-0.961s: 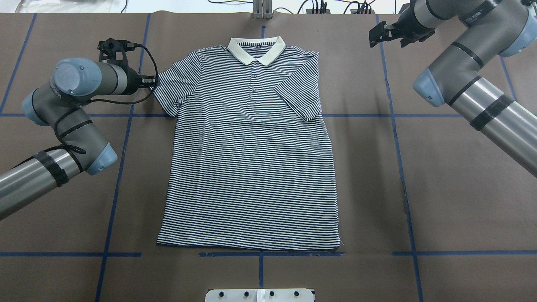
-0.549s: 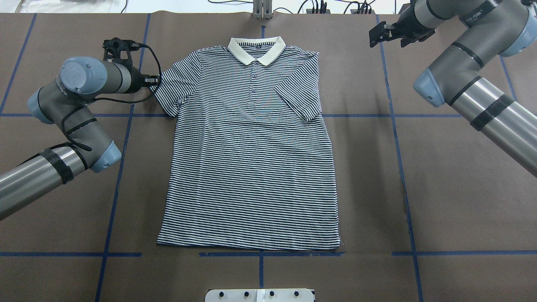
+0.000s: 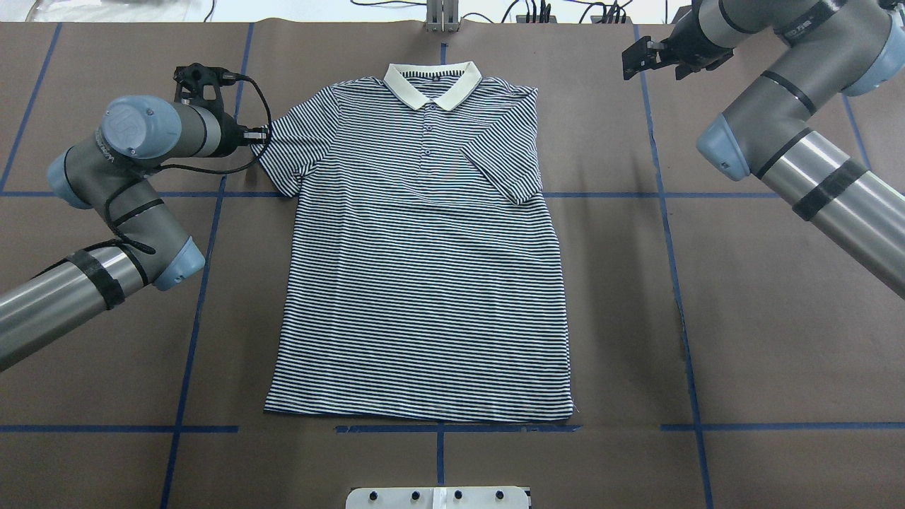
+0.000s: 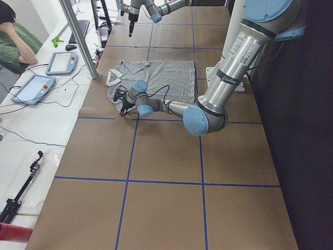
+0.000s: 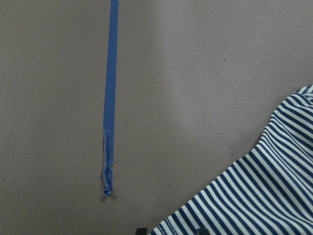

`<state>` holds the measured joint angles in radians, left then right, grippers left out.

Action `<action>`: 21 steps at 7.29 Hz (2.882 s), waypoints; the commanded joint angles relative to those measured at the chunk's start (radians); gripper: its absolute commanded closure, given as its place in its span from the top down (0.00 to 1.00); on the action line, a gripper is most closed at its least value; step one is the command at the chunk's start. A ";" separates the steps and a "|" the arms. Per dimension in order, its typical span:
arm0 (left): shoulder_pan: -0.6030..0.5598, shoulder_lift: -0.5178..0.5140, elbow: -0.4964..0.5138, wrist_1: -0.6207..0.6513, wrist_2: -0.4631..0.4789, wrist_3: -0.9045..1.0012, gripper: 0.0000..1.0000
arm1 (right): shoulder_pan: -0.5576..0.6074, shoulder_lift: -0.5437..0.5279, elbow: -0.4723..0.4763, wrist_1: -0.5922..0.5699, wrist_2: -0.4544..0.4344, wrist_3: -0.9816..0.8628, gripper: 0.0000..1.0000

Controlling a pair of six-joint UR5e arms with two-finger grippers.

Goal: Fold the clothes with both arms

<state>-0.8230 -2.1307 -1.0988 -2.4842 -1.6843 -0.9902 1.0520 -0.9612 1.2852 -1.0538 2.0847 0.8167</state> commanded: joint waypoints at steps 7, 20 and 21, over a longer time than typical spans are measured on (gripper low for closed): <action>0.077 -0.288 -0.061 0.442 0.014 -0.081 0.00 | 0.000 -0.016 0.014 0.000 -0.005 0.015 1.00; 0.167 0.118 -0.665 0.490 -0.067 0.042 1.00 | -0.538 -0.174 0.720 -0.464 -0.385 0.637 1.00; 0.201 0.180 -0.729 0.489 -0.069 0.033 1.00 | -0.647 -0.200 0.740 -0.465 -0.490 0.721 1.00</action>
<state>-0.6638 -2.0303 -1.7465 -1.9945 -1.7509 -0.9479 0.5479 -1.1325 1.9533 -1.4604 1.7323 1.4370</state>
